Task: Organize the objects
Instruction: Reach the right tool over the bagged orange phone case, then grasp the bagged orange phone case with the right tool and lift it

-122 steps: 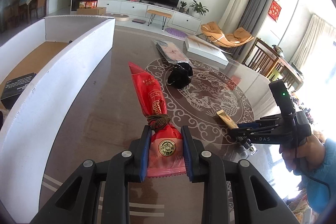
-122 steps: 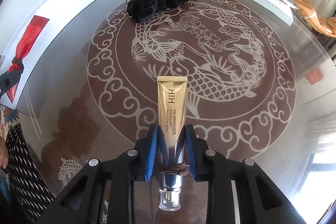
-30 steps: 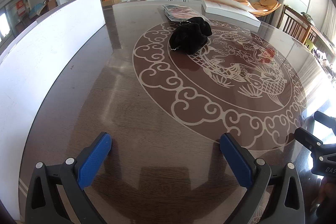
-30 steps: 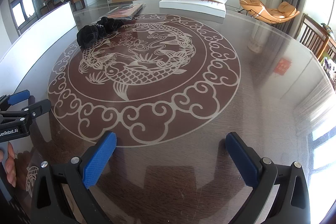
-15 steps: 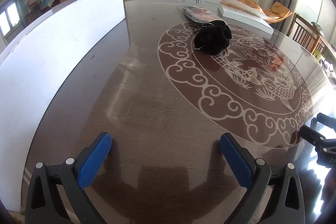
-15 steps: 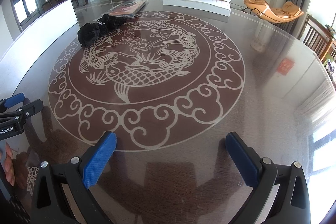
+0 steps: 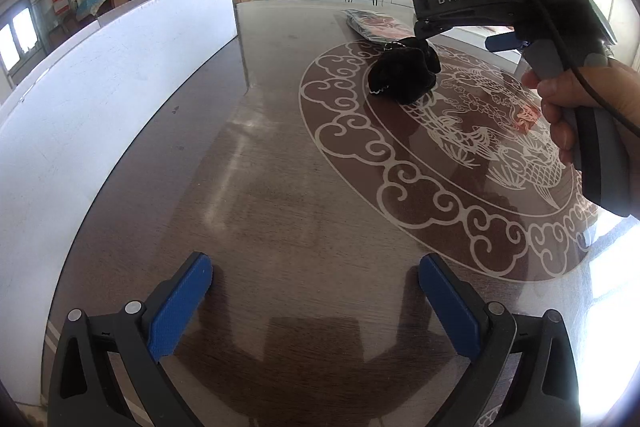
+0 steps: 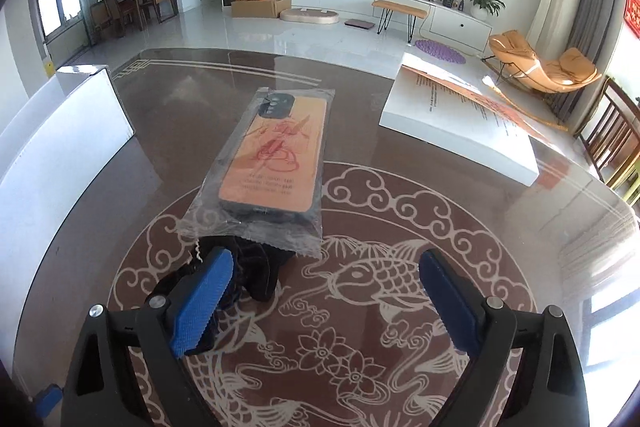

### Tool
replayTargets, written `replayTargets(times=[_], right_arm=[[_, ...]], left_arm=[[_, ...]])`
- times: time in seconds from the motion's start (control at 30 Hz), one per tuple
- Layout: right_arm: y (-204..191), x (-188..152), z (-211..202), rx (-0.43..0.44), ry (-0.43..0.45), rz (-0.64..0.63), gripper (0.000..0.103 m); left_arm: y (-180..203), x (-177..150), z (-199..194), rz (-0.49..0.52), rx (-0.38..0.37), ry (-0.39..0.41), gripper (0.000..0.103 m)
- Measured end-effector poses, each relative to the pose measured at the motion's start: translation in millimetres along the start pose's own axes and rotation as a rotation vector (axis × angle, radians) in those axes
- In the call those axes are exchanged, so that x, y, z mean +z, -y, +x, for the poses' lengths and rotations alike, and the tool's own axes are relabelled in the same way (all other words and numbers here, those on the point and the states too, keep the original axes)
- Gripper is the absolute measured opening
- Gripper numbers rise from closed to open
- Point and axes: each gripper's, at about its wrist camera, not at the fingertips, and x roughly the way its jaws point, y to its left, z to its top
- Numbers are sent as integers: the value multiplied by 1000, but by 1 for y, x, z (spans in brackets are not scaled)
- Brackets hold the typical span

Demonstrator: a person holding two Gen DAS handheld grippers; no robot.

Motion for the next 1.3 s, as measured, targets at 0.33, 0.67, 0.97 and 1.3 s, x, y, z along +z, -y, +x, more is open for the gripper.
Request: replayTargets(times=[0.33,0.67,0.97,1.3], right_arm=[[-69,-36,-2,535,-138,-299,83],[4,66,52,188,-233,207,103],[-42,102,118,90,-294,222,103],[-43,74,97,28,-187,-17,80]], left_arm=[[2,2,3,3,-5,-2,103],[2,1,2,4,-4,-2,103],[4,2,2,8,-8,-4,103],[1,1,1,8,-9,-3,103]])
